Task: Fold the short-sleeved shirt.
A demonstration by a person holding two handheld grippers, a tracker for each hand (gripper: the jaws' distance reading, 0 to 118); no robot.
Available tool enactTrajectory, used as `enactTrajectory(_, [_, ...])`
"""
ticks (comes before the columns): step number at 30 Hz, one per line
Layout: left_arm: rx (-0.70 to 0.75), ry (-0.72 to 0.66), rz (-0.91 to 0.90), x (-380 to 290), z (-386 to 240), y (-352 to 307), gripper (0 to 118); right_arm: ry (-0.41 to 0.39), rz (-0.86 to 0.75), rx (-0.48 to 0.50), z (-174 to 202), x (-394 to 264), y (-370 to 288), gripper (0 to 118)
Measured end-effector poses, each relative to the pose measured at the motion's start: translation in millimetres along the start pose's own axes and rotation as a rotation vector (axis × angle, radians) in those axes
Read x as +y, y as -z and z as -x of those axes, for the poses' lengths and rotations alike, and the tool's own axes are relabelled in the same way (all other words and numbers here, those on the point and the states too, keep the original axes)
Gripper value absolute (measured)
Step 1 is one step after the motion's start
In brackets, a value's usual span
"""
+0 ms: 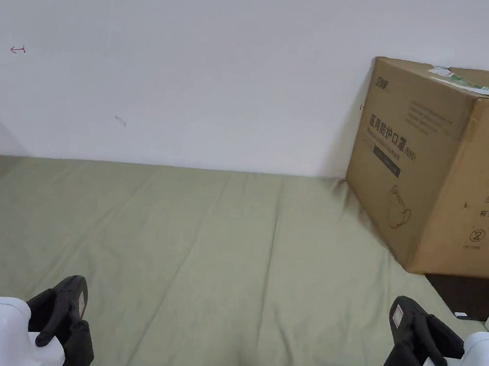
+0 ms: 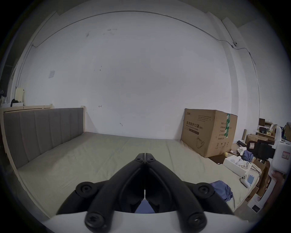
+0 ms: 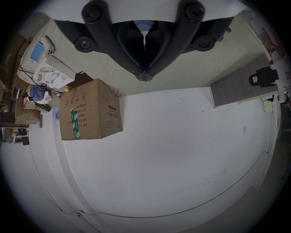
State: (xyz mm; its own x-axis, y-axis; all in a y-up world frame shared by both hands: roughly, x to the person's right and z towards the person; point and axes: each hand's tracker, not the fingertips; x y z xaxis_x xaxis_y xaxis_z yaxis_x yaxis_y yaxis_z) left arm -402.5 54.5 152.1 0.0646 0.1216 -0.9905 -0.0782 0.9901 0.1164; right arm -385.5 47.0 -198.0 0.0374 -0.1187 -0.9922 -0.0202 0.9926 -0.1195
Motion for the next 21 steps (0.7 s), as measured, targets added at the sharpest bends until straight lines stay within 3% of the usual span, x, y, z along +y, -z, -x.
enactTrajectory(4, [0.014, 0.027, 0.01, 3.5, 5.1, -1.4, 0, -0.023, 0.008, -0.004, 2.5, 1.0, -0.1, 0])
enactTrajectory(6, [-0.046, -0.011, 0.047, 13.5, 22.2, 4.7, 0, -0.036, 0.022, 0.002, 3.5, 1.9, 1.4, 0])
enactTrajectory(12, [-0.236, -0.442, 0.597, 1.2, 153.7, 79.1, 0, -0.045, 0.056, 0.063, 3.6, 3.5, 2.0, 0])
enactTrajectory(14, [-0.244, -0.51, 0.725, -31.9, 190.4, 95.0, 0, -0.093, 0.093, 0.036, 11.7, -1.2, 7.1, 0])
enactTrajectory(17, [-0.191, -0.564, 0.825, -77.8, 228.6, 110.6, 8, -0.067, 0.173, 0.051, 22.1, -11.4, 19.1, 0])
enactTrajectory(18, [-0.221, -0.607, 0.857, -91.1, 235.8, 113.0, 13, -0.06, 0.201, 0.071, 24.5, -14.5, 23.3, 0])
enactTrajectory(19, [-0.254, -0.667, 0.878, -105.3, 246.7, 118.4, 29, -0.052, 0.222, 0.098, 26.2, -17.8, 27.8, 0])
enactTrajectory(21, [-0.297, -0.757, 0.945, -132.4, 262.6, 131.4, 100, -0.052, 0.245, 0.134, 29.5, -21.9, 35.1, 0])
